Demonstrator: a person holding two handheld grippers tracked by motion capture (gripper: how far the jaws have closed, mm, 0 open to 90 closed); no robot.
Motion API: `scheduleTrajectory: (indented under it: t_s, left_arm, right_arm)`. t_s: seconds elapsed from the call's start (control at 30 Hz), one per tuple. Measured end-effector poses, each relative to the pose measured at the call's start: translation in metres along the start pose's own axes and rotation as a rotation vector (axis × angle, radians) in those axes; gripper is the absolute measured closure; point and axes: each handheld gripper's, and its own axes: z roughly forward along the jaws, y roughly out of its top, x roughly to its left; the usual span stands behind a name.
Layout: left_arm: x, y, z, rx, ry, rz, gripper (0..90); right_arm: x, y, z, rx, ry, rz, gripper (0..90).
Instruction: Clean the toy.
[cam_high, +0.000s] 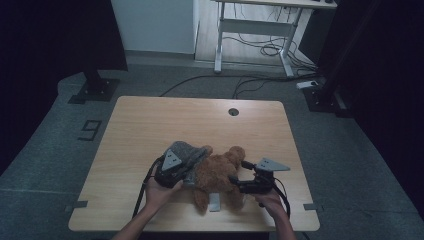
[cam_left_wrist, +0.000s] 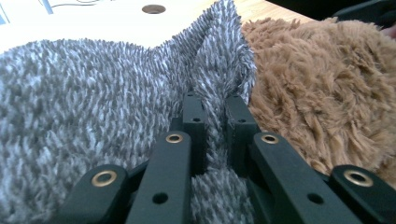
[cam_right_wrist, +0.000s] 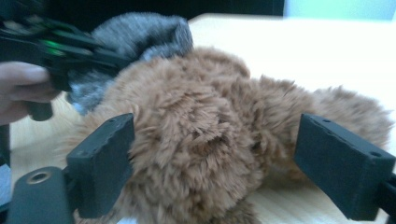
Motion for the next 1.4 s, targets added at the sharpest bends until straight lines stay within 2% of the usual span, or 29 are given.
scheduleTrajectory:
  t_s: [0.1,0.2,0.27,0.33,0.4,0.5,0.57,0.77,0.87,0.93,1.03,1.1,1.2,1.27,1.4]
  left_arm:
    - [-0.001,-0.002,-0.002,-0.004,-0.005,-0.003,81.6]
    - [-0.001,-0.004,-0.003,-0.009,-0.014,-0.011,81.6]
    - [-0.001,-0.006,-0.004,-0.012,-0.014,-0.011,81.6]
    - [-0.001,-0.007,-0.004,-0.016,-0.013,-0.016,81.6]
    - [0.000,-0.009,-0.006,-0.020,-0.013,-0.021,81.7]
    - [0.001,-0.010,-0.007,-0.028,-0.020,-0.030,81.6]
    - [0.003,-0.010,-0.008,-0.036,-0.022,-0.036,81.6]
    - [0.010,-0.003,-0.008,-0.056,-0.021,-0.062,81.5]
    - [0.015,0.007,-0.003,-0.059,-0.008,-0.064,81.5]
    - [0.021,0.013,0.003,-0.071,0.012,-0.064,81.5]
    - [0.033,0.022,0.014,-0.076,0.020,-0.104,81.5]
    - [0.039,0.024,0.018,-0.074,0.014,-0.132,81.5]
    - [0.036,0.021,0.019,-0.066,0.014,-0.110,81.4]
    - [0.030,0.017,0.017,-0.067,0.017,-0.086,81.3]
    - [0.014,0.005,0.011,-0.073,-0.002,-0.058,81.2]
  right_arm:
    - [-0.001,-0.001,0.016,0.086,0.030,0.021,7.0]
    - [-0.005,-0.003,0.025,0.133,0.058,0.053,4.6]
    - [-0.007,-0.005,0.032,0.170,0.099,0.084,5.7]
    - [-0.007,-0.006,0.035,0.182,0.131,0.089,13.4]
    - [-0.004,-0.007,0.037,0.183,0.151,0.071,21.9]
    - [-0.002,-0.006,0.036,0.183,0.163,0.051,43.6]
    - [0.000,-0.006,0.035,0.162,0.152,0.023,53.6]
    - [0.004,-0.002,0.033,0.106,0.095,-0.032,60.5]
    - [0.003,0.005,0.037,0.085,0.042,-0.069,62.5]
    - [0.001,0.014,0.044,0.066,-0.027,-0.114,63.5]
    - [-0.006,0.028,0.052,0.035,-0.082,-0.159,63.7]
    - [-0.010,0.033,0.057,0.023,-0.099,-0.190,63.4]
    - [-0.012,0.030,0.059,0.027,-0.110,-0.227,62.6]
    - [-0.010,0.023,0.057,0.021,-0.115,-0.254,62.1]
    - [-0.004,0.005,0.048,0.017,-0.116,-0.300,61.6]
